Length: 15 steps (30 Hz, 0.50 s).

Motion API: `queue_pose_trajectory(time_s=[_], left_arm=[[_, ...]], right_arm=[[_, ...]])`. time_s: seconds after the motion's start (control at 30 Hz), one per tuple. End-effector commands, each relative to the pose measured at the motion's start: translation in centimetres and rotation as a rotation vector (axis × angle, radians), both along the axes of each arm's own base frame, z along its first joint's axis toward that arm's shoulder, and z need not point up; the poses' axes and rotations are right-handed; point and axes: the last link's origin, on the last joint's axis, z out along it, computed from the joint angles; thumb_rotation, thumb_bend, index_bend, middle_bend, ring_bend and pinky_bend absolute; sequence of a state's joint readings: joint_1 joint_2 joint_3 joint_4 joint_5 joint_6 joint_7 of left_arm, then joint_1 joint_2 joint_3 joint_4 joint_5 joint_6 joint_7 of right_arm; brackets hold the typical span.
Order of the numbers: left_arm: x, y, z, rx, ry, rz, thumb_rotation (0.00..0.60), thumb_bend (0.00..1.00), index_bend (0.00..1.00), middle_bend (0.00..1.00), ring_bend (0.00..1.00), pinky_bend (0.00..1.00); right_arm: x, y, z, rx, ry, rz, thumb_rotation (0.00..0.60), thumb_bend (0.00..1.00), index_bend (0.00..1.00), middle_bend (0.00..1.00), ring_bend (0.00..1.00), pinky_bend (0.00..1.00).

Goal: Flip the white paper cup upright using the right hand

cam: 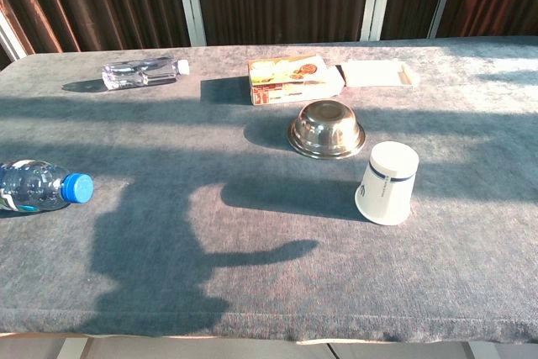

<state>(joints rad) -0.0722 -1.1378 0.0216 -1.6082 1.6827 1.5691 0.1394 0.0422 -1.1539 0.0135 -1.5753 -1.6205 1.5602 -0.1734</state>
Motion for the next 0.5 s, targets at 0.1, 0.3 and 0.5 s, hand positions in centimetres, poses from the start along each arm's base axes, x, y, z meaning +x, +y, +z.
queue_pose_trajectory(time_s=[0.1,0.3,0.5], left_arm=[[0.0,-0.1,0.1,0.004,-0.001,0.001,0.6,0.42,0.33,0.28,0.21,0.39],[-0.1,-0.1,0.3,0.01,-0.007,0.005,0.6,0.42,0.33,0.28,0.21,0.39],[-0.1,-0.1,0.2,0.002,-0.006,0.01,0.6,0.42,0.34,0.28,0.21,0.39]], right_arm=[[0.0,-0.1,-0.2,0.003,-0.003,-0.005,0.6,0.11,0.03,0.03,0.07,0.22],[0.0,-1.0,-0.7,0.021,-0.037,0.019,0.6,0.11,0.04,0.03,0.07,0.22],[0.7,-4.0,-2.6,0.143,-0.061,0.105,0.6,0.11,0.07,0.03,0.07,0.22]])
